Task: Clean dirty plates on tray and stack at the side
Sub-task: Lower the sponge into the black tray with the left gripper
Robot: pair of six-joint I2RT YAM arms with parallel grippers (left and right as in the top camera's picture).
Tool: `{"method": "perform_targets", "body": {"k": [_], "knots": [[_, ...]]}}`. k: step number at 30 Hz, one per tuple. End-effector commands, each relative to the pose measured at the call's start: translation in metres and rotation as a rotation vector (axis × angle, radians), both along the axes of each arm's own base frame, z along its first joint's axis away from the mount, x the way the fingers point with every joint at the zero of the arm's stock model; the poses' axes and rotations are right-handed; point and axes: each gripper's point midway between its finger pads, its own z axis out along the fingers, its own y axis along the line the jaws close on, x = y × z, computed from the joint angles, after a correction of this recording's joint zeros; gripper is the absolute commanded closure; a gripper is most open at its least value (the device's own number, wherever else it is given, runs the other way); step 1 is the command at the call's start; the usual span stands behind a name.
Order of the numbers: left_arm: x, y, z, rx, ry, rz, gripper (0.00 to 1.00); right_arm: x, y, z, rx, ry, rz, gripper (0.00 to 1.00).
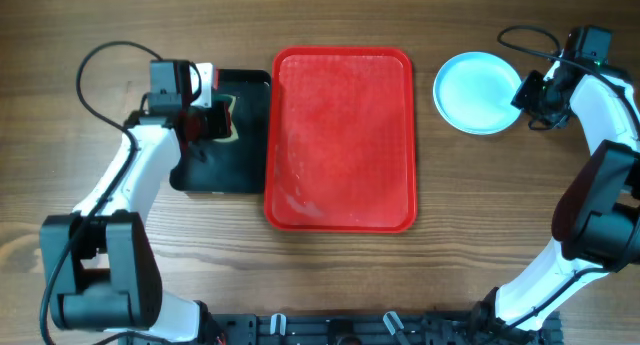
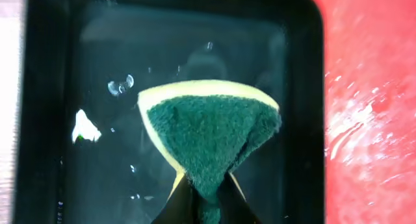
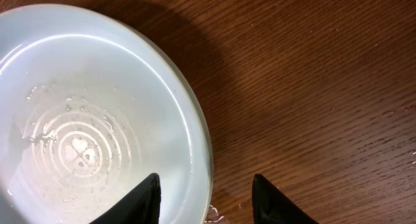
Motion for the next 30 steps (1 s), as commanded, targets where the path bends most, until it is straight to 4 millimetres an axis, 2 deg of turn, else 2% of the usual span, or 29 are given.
{"method": "perform_targets", "body": {"k": [1, 5, 6, 7, 9, 11, 13, 16, 17, 18, 19, 21, 30], "knots": [[-0.011, 0.001, -0.031, 0.014, 0.052, -0.007, 0.88, 0.0, 0.005, 0.003, 0.009, -0.01, 0.011, 0.52], [-0.014, 0.001, -0.054, 0.014, 0.105, -0.006, 0.89, 0.001, 0.005, 0.003, 0.009, -0.01, 0.011, 0.5], [-0.014, 0.001, -0.056, 0.013, 0.107, -0.006, 0.83, 0.001, 0.005, 0.003, 0.009, -0.011, 0.011, 0.5], [-0.013, 0.001, -0.055, 0.013, 0.103, -0.006, 0.66, 0.003, 0.006, 0.003, 0.017, -0.02, 0.015, 0.5], [-0.008, 0.001, -0.045, 0.013, 0.076, -0.006, 0.64, 0.012, 0.012, 0.012, 0.053, -0.061, 0.032, 0.5], [-0.004, 0.001, -0.031, 0.013, 0.043, -0.006, 0.73, 0.02, 0.014, 0.024, 0.067, -0.092, 0.043, 0.49], [0.001, 0.002, -0.01, 0.017, -0.012, -0.003, 0.74, 0.034, 0.018, 0.053, 0.086, -0.165, 0.077, 0.38], [0.004, 0.002, 0.019, 0.016, -0.089, -0.002, 0.52, 0.05, 0.039, 0.101, 0.155, -0.297, 0.199, 0.24], [0.005, 0.002, 0.026, 0.017, -0.109, -0.002, 0.37, 0.052, 0.045, 0.113, 0.167, -0.333, 0.24, 0.2], [0.006, 0.002, 0.032, 0.017, -0.127, -0.002, 0.0, 0.052, 0.048, 0.121, 0.167, -0.356, 0.263, 0.16], [0.006, 0.002, 0.035, 0.017, -0.134, -0.002, 0.0, 0.052, 0.048, 0.123, 0.159, -0.361, 0.273, 0.14], [0.005, 0.002, 0.034, 0.017, -0.13, -0.003, 0.0, 0.051, 0.048, 0.121, 0.16, -0.352, 0.277, 0.01], [0.004, 0.002, 0.031, 0.017, -0.119, -0.003, 0.0, 0.052, 0.045, 0.12, 0.148, -0.353, 0.27, 0.0]]}}
